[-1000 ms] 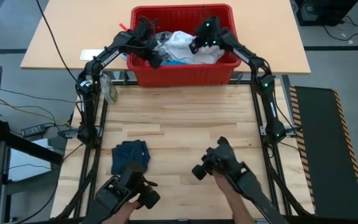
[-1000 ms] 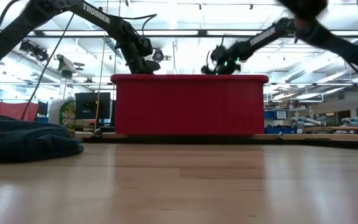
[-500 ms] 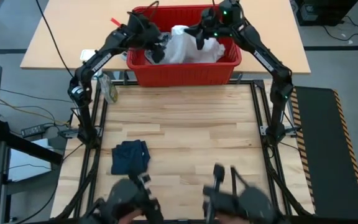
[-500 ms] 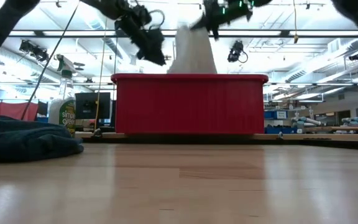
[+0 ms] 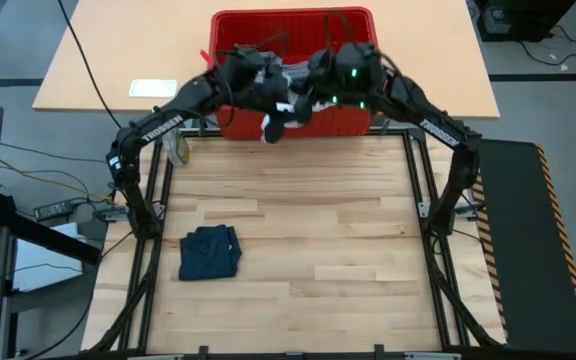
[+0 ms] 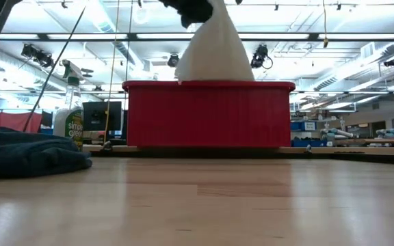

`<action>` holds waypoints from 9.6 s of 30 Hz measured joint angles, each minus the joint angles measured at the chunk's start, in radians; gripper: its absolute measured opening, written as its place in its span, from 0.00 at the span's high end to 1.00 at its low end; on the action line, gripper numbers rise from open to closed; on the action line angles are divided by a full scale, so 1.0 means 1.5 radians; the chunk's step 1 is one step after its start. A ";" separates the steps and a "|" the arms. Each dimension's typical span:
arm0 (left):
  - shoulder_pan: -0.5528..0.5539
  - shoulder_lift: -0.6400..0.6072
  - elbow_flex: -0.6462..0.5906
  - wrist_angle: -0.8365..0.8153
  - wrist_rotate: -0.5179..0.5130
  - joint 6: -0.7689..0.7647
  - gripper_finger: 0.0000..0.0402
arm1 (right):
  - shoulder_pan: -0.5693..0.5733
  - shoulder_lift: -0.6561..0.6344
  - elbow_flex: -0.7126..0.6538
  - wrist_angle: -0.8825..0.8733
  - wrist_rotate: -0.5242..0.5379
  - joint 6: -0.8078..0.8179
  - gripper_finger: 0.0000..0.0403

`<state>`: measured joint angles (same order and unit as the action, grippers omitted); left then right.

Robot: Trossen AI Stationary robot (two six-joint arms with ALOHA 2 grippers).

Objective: Fold laundry
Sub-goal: Remove the white dress from the red laundry bin, then fold the white dress

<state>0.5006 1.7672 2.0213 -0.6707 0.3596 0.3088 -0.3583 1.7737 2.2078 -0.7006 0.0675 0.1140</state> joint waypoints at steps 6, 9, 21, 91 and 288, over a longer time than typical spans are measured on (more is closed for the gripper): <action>-0.088 -0.005 0.000 -0.030 -0.085 -0.011 0.74 | 0.112 -0.015 0.002 -0.100 0.123 0.064 0.96; -0.118 -0.018 0.000 -0.087 -0.123 -0.029 0.93 | 0.151 -0.020 0.000 -0.133 0.167 0.080 0.92; -0.233 -0.081 0.000 -0.110 -0.235 -0.107 1.00 | 0.231 -0.115 -0.001 -0.176 0.175 0.069 0.93; -0.701 0.029 0.000 -0.439 -0.373 -0.731 1.00 | 0.421 -0.150 -0.527 -0.027 -0.130 0.374 0.96; -0.622 -0.042 0.097 0.001 -0.505 -0.679 1.00 | 0.491 -0.604 -0.322 -0.420 0.517 0.294 0.98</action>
<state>-0.4318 1.7046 2.1674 -0.6690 -0.3978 -0.7095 0.3776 0.8677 1.7249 -1.3305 0.8427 0.5545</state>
